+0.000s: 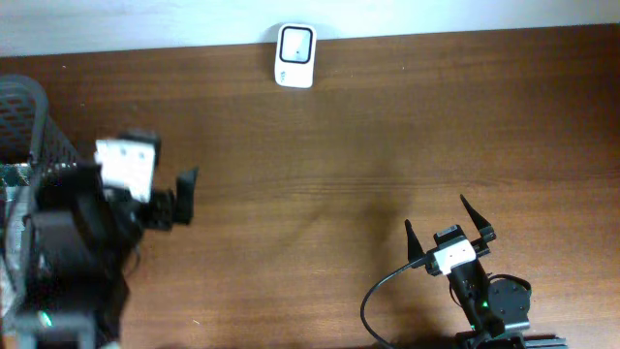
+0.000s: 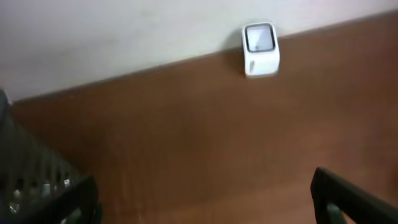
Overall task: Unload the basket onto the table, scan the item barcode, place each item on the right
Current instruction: 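Reach left gripper into grey basket and grasp the white tube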
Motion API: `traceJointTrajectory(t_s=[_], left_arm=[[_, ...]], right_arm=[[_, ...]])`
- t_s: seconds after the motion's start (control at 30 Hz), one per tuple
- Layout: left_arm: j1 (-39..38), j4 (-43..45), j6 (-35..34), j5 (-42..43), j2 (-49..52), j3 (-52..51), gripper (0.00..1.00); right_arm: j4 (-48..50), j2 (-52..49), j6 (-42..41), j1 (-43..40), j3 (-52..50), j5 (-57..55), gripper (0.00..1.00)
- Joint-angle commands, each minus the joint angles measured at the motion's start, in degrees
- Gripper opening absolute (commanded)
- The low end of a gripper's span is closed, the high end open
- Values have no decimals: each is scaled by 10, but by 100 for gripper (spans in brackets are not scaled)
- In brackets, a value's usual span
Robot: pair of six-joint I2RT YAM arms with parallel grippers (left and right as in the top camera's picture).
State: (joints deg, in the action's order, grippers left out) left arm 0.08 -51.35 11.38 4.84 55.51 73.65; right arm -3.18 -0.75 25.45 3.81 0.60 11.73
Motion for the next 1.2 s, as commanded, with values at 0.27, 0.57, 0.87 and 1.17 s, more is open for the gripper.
traceJointTrajectory(t_s=[0.27,0.57,0.87,1.17], left_arm=[[11,-137,-31,27,247,300,100],[235,-164,-244,-167,246,380,99],[441,-184,-230,-167,318,333,99],[483,-67,-37,-194,376,124,93]], right_arm=[[-2,2,-4,3,-3,3,98],[-2,2,-4,3,-3,3,98],[-2,2,-4,3,-3,3,98],[-2,2,-4,3,-3,3,98]])
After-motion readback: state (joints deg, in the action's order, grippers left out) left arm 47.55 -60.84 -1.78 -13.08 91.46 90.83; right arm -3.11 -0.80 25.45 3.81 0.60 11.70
